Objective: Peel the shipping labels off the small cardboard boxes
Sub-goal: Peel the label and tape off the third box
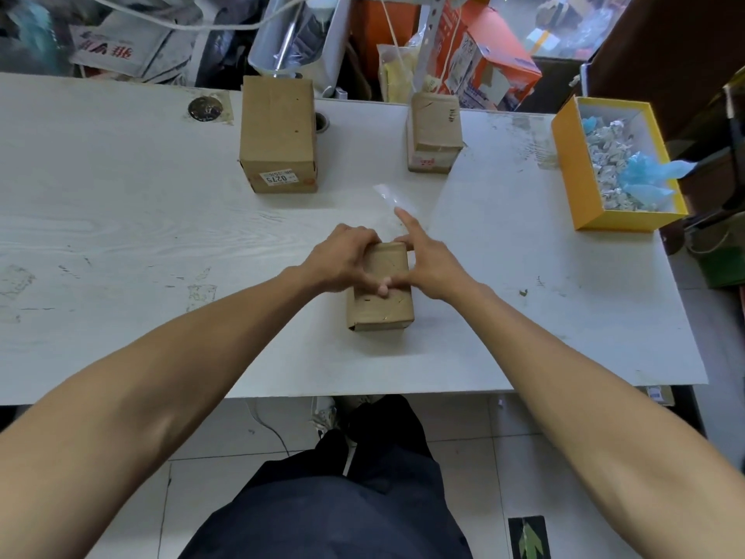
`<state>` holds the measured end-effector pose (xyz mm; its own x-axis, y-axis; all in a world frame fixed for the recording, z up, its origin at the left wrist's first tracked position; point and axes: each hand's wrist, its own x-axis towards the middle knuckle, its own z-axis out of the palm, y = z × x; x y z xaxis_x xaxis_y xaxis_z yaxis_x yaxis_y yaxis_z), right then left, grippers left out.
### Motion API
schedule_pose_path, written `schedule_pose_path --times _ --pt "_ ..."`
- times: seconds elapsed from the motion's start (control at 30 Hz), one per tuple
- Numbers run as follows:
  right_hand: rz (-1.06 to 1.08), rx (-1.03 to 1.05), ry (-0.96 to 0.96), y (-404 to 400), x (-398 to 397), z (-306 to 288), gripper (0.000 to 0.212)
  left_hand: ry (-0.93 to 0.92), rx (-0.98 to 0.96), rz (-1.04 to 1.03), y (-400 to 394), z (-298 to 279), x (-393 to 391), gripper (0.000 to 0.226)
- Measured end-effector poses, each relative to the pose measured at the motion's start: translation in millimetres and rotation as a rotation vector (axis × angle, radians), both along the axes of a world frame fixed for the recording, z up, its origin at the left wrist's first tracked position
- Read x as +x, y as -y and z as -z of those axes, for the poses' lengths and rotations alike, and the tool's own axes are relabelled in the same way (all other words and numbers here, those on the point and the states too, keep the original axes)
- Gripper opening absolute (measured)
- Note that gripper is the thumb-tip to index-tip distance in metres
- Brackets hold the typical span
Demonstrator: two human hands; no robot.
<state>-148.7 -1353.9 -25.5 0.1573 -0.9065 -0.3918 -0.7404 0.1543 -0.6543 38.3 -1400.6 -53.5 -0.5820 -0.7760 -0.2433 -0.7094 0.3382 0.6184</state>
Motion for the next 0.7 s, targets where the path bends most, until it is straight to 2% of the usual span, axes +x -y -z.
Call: schedule_pose_path --times 0.13,0.2,0.23,0.27,0.37,0.4,0.47,0.57,0.63,0.7 --pt "0.188 -0.091 -0.025 17.7 3.5 6.3 0.076 -0.002 -0.009 -0.129 17.2 -9.4 -8.3 0.04" --pt "0.214 -0.119 -0.017 19.0 5.2 6.8 0.072 0.012 -0.061 -0.153 13.6 -12.8 -12.4 0.035" --pt "0.201 -0.106 0.016 17.5 4.0 5.8 0.077 0.028 -0.082 -0.123 9.2 -13.9 -12.6 0.044" --pt "0.158 -0.079 0.046 13.9 1.0 4.0 0.086 0.064 -0.084 -0.068 2.5 -14.4 -11.2 0.064" --pt "-0.059 -0.016 0.065 -7.4 -12.8 0.7 0.121 0.218 -0.079 0.095 -24.3 -11.7 -1.7 0.137" --pt "-0.125 -0.001 0.076 -15.9 -16.3 0.6 0.13 0.26 -0.114 0.139 -32.3 -8.2 0.7 0.148" --pt "-0.201 0.008 0.093 -27.5 -19.9 4.5 0.142 0.272 -0.153 0.165 -39.8 -0.8 1.7 0.152" --pt "-0.148 -0.01 0.082 -23.2 -18.4 10.4 0.141 0.106 -0.091 0.061 -26.4 -0.6 -4.4 0.13" --pt "-0.06 -0.017 0.095 -16.0 -17.3 11.5 0.13 0.016 -0.035 0.01 -9.9 -2.5 -5.6 0.098" --pt "0.08 -0.046 0.158 -10.2 -16.8 13.5 0.109 -0.08 0.03 -0.049 5.1 -0.9 -6.7 0.064"
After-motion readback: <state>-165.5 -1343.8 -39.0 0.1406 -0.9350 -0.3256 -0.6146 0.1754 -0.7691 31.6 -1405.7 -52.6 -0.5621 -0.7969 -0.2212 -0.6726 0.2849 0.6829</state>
